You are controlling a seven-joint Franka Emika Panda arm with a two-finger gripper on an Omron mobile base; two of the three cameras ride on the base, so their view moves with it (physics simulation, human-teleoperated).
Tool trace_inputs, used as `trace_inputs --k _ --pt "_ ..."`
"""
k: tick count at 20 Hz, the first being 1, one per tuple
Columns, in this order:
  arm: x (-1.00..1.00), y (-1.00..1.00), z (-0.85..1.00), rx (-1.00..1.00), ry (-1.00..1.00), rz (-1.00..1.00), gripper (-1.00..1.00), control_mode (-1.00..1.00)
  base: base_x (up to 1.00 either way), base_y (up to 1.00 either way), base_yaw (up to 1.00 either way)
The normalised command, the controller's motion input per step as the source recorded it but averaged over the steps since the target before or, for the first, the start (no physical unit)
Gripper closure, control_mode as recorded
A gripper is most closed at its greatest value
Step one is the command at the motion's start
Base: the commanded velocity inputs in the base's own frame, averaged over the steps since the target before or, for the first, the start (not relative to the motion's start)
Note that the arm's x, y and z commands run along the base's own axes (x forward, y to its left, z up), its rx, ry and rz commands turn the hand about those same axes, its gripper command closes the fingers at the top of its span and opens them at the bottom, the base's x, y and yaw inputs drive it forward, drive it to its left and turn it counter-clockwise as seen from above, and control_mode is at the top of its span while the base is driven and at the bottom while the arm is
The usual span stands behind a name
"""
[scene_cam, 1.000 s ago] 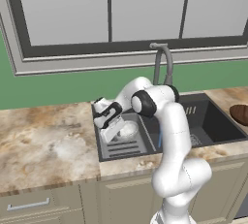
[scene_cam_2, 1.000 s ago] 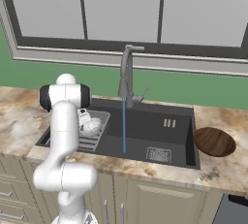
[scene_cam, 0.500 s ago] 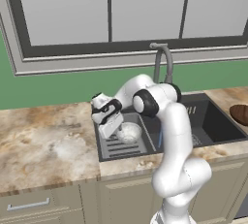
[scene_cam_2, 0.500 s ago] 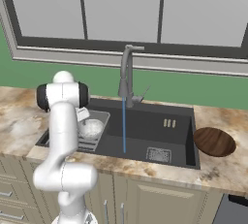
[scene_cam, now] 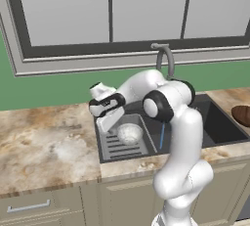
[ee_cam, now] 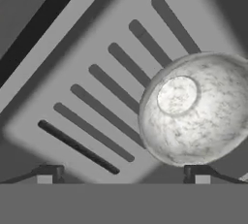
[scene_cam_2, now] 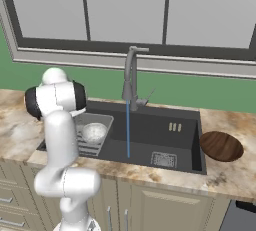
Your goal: Rinse each bowl for a few seconds and place them down in the sink or on the counter.
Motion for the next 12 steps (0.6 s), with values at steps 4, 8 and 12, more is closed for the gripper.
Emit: trace_inputs --k 4,8,12 --pt "-0.90 -0.15 1.00 0.18 -0.03 -0.06 -1.00 -1.00 0.00 0.00 0.00" --pt "-1.00 -0.20 1.00 0.26 -0.03 -0.03 -1.00 -1.00 0.00 0.00 0.00" --pt "-1.00 -0.17 0.99 0.28 -0.01 -0.01 -1.00 -1.00 0.00 0.00 0.00"
